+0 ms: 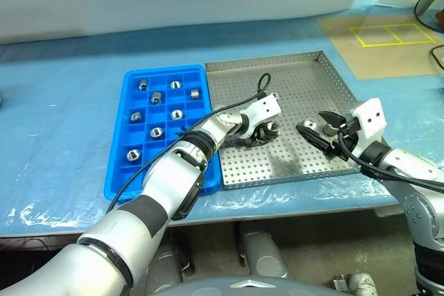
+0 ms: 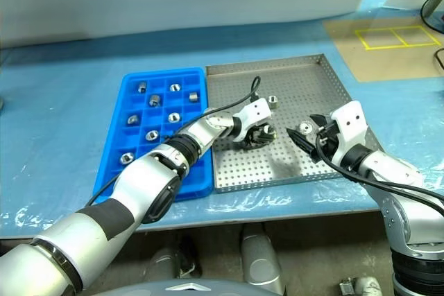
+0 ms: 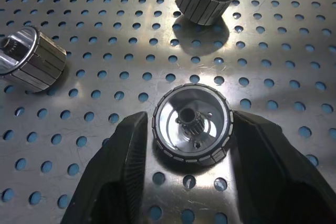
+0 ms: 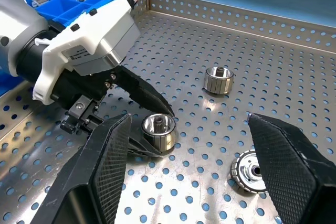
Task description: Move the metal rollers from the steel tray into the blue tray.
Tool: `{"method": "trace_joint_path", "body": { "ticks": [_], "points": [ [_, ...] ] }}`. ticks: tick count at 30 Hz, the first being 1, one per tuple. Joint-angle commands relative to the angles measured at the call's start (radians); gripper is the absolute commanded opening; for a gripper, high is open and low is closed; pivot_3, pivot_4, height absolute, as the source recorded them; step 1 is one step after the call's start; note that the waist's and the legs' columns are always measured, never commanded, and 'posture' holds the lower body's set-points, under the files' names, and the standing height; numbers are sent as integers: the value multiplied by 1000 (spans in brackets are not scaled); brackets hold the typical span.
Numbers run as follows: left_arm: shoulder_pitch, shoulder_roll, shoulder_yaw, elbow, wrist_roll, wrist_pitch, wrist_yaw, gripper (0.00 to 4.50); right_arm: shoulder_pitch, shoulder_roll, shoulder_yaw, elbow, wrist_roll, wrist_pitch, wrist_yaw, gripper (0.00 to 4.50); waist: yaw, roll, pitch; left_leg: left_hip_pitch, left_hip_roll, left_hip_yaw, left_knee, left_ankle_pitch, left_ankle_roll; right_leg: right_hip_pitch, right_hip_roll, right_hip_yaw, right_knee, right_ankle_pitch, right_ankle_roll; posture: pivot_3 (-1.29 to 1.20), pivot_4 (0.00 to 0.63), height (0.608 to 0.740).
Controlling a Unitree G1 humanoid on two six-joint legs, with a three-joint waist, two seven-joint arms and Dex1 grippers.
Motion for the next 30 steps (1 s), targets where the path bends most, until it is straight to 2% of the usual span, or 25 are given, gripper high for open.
{"method": "trace_joint_path", "body": {
  "ticks": [1, 5, 8, 15, 18, 22, 30],
  "points": [
    [6, -11, -10, -4, 21, 1, 40, 2699, -12, -8, -3, -16, -2, -19, -6, 3629, -3, 0, 0, 0, 0, 0, 0, 0, 0, 0, 0, 0, 0, 0, 0, -697, 150, 740],
    [10, -6, -9, -6, 23, -10, 16, 2699, -15, -7, 0, -14, -1, -22, -4, 3629, -10, 0, 0, 0, -1, -1, 0, 0, 0, 1, 0, 0, 0, 0, 0, -695, 150, 740],
    [9, -3, -4, -8, 21, -15, 14, 2151, -20, -7, 3, -9, -2, -24, -3, 3629, -15, 0, 0, 1, -1, -1, 1, 0, 0, 2, -1, -1, -1, 0, 0, -692, 150, 740],
    [8, 6, 3, -7, 20, -15, 20, 2151, -35, -7, 17, 6, -9, -34, 0, 3629, -20, 0, 0, 1, -7, -2, 1, -2, 3, 2, -7, -1, -1, 0, 1, -683, 150, 740],
    [8, 11, 6, -11, 16, -22, 22, 1747, -38, -6, 25, 9, -9, -38, 4, 3629, -20, 0, 0, 0, -8, -2, 1, -3, 5, 3, -8, -1, -2, 0, 1, -674, 150, 740],
    [5, 22, 33, -19, -4, -27, 33, 1744, -41, -3, 39, 12, -8, -42, 8, 3629, -20, 0, 0, -2, -8, -2, 4, -4, 7, 2, -8, -1, -2, 0, 1, -676, 150, 740],
    [-15, 106, 110, -109, -94, -86, -97, 1744, -91, -18, 59, 13, 7, -37, 35, 3629, -19, 0, 0, -4, -8, -2, 7, -5, 8, 2, -9, -2, -2, 1, 2, -642, 150, 740]
  ]
}}
